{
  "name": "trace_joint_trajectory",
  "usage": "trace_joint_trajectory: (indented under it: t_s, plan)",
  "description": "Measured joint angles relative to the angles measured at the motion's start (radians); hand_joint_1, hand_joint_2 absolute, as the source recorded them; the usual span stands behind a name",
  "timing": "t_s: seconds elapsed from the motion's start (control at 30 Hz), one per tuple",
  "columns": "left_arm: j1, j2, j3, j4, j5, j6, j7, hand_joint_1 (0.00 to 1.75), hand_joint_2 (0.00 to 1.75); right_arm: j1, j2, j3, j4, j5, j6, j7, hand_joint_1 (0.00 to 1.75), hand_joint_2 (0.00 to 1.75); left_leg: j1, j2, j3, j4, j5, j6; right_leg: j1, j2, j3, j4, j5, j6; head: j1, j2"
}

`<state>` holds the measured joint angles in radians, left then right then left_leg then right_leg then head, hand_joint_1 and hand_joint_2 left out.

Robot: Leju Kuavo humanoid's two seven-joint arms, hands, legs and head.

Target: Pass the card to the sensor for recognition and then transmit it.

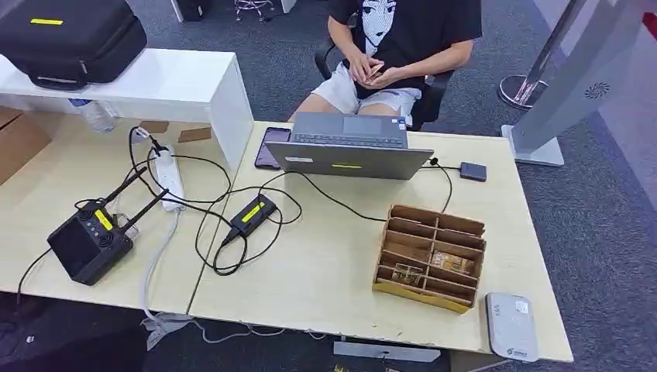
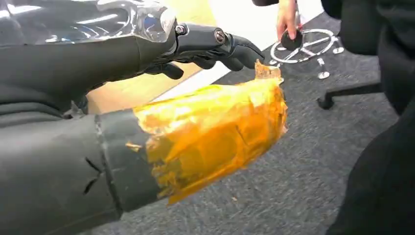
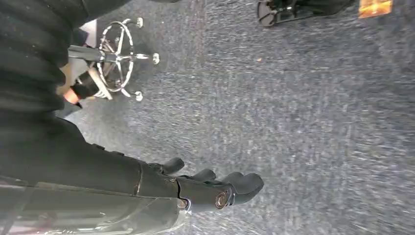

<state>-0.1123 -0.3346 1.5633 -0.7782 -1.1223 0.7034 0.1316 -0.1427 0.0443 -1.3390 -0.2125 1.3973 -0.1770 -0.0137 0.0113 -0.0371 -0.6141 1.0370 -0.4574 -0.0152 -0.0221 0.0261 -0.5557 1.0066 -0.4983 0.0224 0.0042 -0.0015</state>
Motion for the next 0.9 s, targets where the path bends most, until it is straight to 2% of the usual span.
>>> trace_joint_trajectory:
  t_s: [0.07, 0.13, 0.17, 0.2, 0.23, 0.27, 0.33, 0.4, 0.53, 0.57, 0.67, 0.7, 0.8, 0.83, 0.9]
  plan:
    - [0.001, 0.001, 0.000, -0.016, 0.040, 0.000, -0.034, 0.00, 0.00, 0.004, 0.000, 0.001, 0.001, -0.003, -0.004, 0.004, 0.00, 1.75, 0.000, 0.000, 0.000, 0.000, 0.000, 0.000, 0.000, 0.000, 0.000, 0.000, 0.000, 0.000, 0.000, 0.000]
    - [0.006, 0.002, 0.000, -0.064, 0.151, 0.001, -0.142, 0.00, 0.00, 0.008, 0.000, 0.003, 0.001, -0.006, -0.006, 0.006, 0.00, 1.75, 0.000, 0.000, 0.000, 0.000, 0.000, 0.000, 0.000, 0.000, 0.000, 0.000, 0.000, 0.000, 0.000, 0.000]
    - [0.013, 0.002, 0.000, -0.089, 0.207, 0.001, -0.210, 0.03, 0.00, 0.010, 0.000, 0.006, 0.001, 0.001, -0.010, 0.000, 1.75, 1.75, 0.000, 0.000, 0.000, 0.000, 0.000, 0.000, 0.000, 0.000, 0.000, 0.000, 0.000, 0.000, 0.000, 0.000]
    - [0.020, 0.002, 0.000, -0.110, 0.244, 0.001, -0.268, 0.10, 0.00, 0.012, 0.001, 0.012, 0.001, 0.016, -0.014, -0.011, 1.75, 1.75, 0.000, 0.000, 0.000, 0.000, 0.000, 0.000, 0.000, 0.000, 0.000, 0.000, 0.000, 0.000, 0.000, 0.000]
    - [0.024, 0.002, 0.000, -0.127, 0.267, 0.001, -0.312, 0.93, 0.00, 0.015, 0.000, 0.021, 0.001, 0.035, -0.015, -0.022, 1.75, 1.75, 0.000, 0.000, 0.000, 0.000, 0.000, 0.000, 0.000, 0.000, 0.000, 0.000, 0.000, 0.000, 0.000, 0.000]
    - [0.028, 0.002, 0.000, -0.141, 0.285, 0.001, -0.348, 1.75, 1.75, 0.018, 0.000, 0.033, 0.001, 0.056, -0.015, -0.030, 1.75, 1.75, 0.000, 0.000, 0.000, 0.000, 0.000, 0.000, 0.000, 0.000, 0.000, 0.000, 0.000, 0.000, 0.000, 0.000]
    - [0.033, 0.002, 0.000, -0.149, 0.307, 0.001, -0.387, 1.75, 1.75, 0.021, 0.001, 0.061, 0.002, 0.096, -0.012, -0.032, 1.75, 1.75, 0.000, 0.000, 0.000, 0.000, 0.000, 0.000, 0.000, 0.000, -0.001, 0.000, 0.000, 0.000, 0.000, 0.000]
    - [0.034, 0.002, 0.000, -0.149, 0.284, 0.000, -0.384, 1.75, 1.75, 0.027, 0.003, 0.106, 0.003, 0.148, 0.002, -0.032, 1.75, 1.75, 0.000, 0.000, 0.000, 0.000, 0.000, 0.000, 0.000, 0.000, -0.001, 0.000, 0.000, 0.000, 0.000, 0.000]
    - [0.032, -0.001, 0.000, -0.140, 0.101, 0.000, -0.292, 1.75, 1.75, 0.031, 0.025, 0.220, 0.010, 0.170, 0.103, -0.024, 1.75, 1.75, 0.000, 0.001, 0.001, 0.000, 0.000, 0.000, 0.000, 0.000, -0.002, 0.000, 0.000, 0.000, 0.000, 0.000]
    - [0.029, -0.001, 0.000, -0.124, 0.002, 0.000, -0.237, 1.75, 1.75, 0.031, 0.034, 0.249, 0.013, 0.170, 0.144, -0.024, 1.75, 1.75, 0.000, 0.001, 0.001, 0.000, 0.000, 0.000, 0.000, 0.000, -0.002, 0.000, 0.000, 0.000, 0.000, 0.000]
    - [0.021, -0.002, 0.000, -0.084, -0.133, 0.000, -0.138, 1.75, 1.75, 0.034, 0.048, 0.290, 0.016, 0.170, 0.171, -0.006, 1.75, 1.75, 0.000, 0.001, 0.001, 0.000, 0.000, 0.000, 0.000, 0.000, -0.002, 0.000, 0.000, 0.000, 0.000, 0.000]
    - [0.017, -0.005, 0.000, -0.056, -0.173, 0.000, -0.060, 1.75, 1.75, 0.035, 0.054, 0.304, 0.018, 0.170, 0.166, 0.008, 1.75, 1.75, 0.000, 0.000, 0.001, 0.000, 0.000, 0.000, 0.000, 0.000, -0.002, 0.000, 0.000, 0.000, 0.000, 0.000]
    - [0.009, -0.004, -0.001, 0.035, -0.204, -0.001, 0.147, 1.75, 1.75, 0.040, 0.055, 0.341, 0.018, 0.170, 0.145, 0.051, 1.75, 1.75, 0.000, 0.002, 0.001, 0.000, 0.000, 0.001, 0.000, 0.001, -0.001, 0.000, 0.000, 0.000, 0.000, 0.000]
    - [0.008, -0.004, -0.001, 0.055, -0.205, -0.001, 0.181, 1.75, 1.75, 0.043, 0.053, 0.353, 0.018, 0.170, 0.143, 0.061, 1.75, 1.75, 0.000, 0.002, 0.001, 0.000, -0.001, 0.001, -0.001, 0.001, -0.001, 0.000, 0.000, 0.000, 0.000, 0.000]
    - [0.008, -0.004, -0.001, 0.074, -0.207, -0.001, 0.181, 1.62, 1.75, 0.048, 0.049, 0.372, 0.018, 0.169, 0.143, 0.067, 1.75, 1.75, 0.000, 0.002, 0.001, 0.000, -0.001, 0.001, -0.001, 0.001, -0.002, 0.000, 0.000, 0.000, 0.001, 0.000]
